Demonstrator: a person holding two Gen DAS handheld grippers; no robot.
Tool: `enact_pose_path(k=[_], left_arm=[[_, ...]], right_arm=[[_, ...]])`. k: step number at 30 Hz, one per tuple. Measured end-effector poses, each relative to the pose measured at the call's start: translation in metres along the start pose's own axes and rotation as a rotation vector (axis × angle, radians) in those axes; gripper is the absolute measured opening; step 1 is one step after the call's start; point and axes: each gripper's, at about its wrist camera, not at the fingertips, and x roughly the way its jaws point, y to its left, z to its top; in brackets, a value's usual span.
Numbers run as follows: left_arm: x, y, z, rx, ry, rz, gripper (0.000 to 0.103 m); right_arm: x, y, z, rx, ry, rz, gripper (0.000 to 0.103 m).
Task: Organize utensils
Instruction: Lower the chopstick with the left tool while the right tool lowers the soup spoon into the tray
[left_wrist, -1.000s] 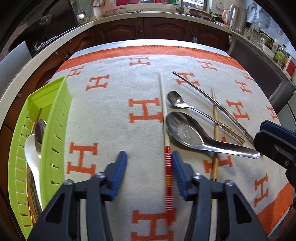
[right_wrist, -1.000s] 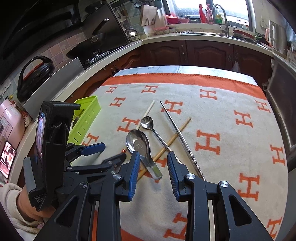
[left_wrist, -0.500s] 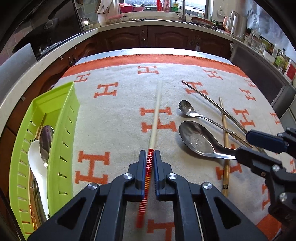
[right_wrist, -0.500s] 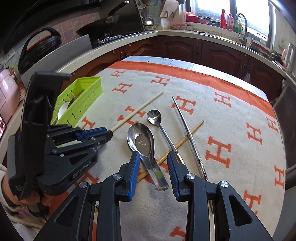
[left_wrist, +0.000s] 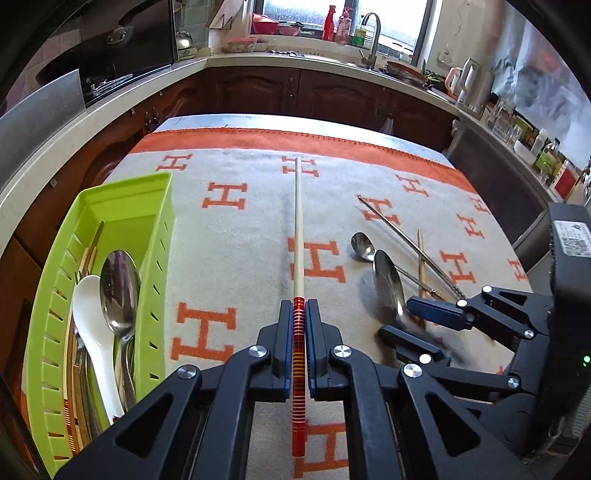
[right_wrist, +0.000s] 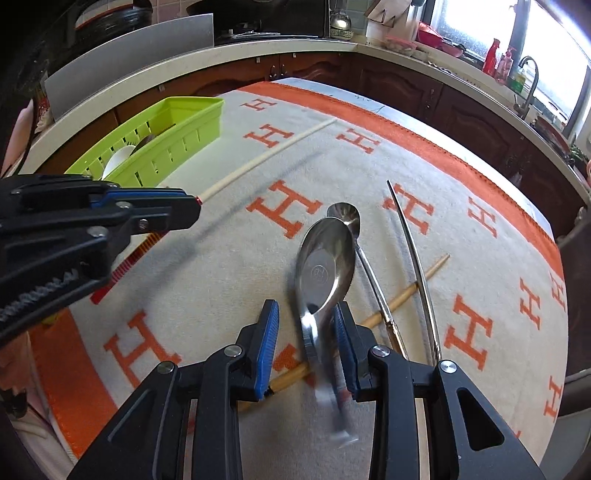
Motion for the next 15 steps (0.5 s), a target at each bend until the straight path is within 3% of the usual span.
enact_pose_path(k=[7,9,15], left_arm=[[-0.004,0.007,-0.001,-0.028,0.004,-0.021,0.004],[-0.007,0.008,0.0,-0.031,-0.003,-0.021,0.003],[-0.02,0.01,0.004,-0.032,-0.035,-0.022,0.003]], right_arm=[[0.003,-0.025,0.007,0.124,0.005,0.071,0.014],[-0.002,-0.03,0.01,0.155,-0.014,0.096,0.001],[-0.014,-0.044,0.008,0.25,-0.038,0.135,0.001]])
